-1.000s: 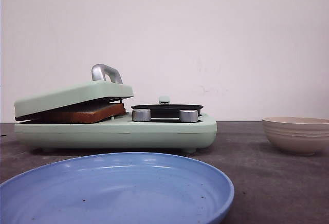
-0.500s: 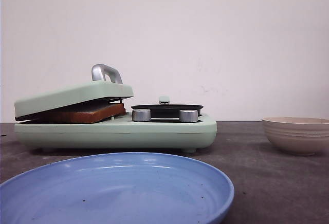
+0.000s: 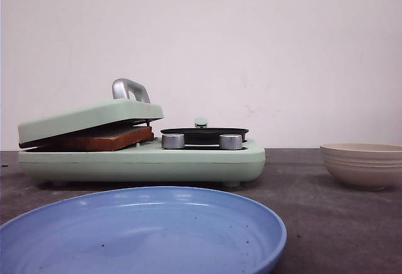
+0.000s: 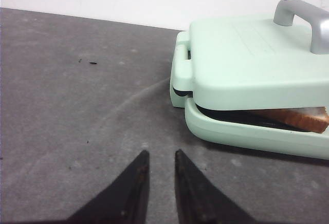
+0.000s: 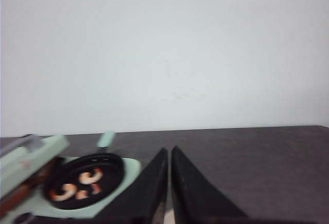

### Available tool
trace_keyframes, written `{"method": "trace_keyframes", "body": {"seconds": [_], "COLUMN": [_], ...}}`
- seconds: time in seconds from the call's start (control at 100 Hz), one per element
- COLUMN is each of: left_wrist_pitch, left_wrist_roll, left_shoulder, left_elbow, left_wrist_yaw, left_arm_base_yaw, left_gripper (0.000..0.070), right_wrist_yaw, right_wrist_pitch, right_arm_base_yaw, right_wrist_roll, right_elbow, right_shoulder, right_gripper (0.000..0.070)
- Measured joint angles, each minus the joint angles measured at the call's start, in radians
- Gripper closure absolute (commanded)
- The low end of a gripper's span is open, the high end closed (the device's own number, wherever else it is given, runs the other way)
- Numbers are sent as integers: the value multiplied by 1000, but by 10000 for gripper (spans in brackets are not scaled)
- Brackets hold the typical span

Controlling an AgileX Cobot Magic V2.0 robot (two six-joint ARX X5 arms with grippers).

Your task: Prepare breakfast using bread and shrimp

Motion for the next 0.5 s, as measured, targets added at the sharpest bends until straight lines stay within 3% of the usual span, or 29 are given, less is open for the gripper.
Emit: {"method": "trace_keyframes", "body": {"seconds": [0.15,0.5], "left_wrist_pitch": [0,0], "left_wrist_roll": [0,0], "left_shoulder": [0,0], "left_elbow": [0,0], "left_wrist_yaw": [0,0], "left_arm_base_yaw": [0,0], "left_gripper": [683,683], "right_wrist_yaw": [74,76], "right_wrist_pitch": [-16,-16], "right_arm_base_yaw": [-14,-80], "right_wrist_roll": [-3,-3], "right_elbow": [-115,-330], "right_shoulder": [-18,-135], "right_gripper": [698,698]}}
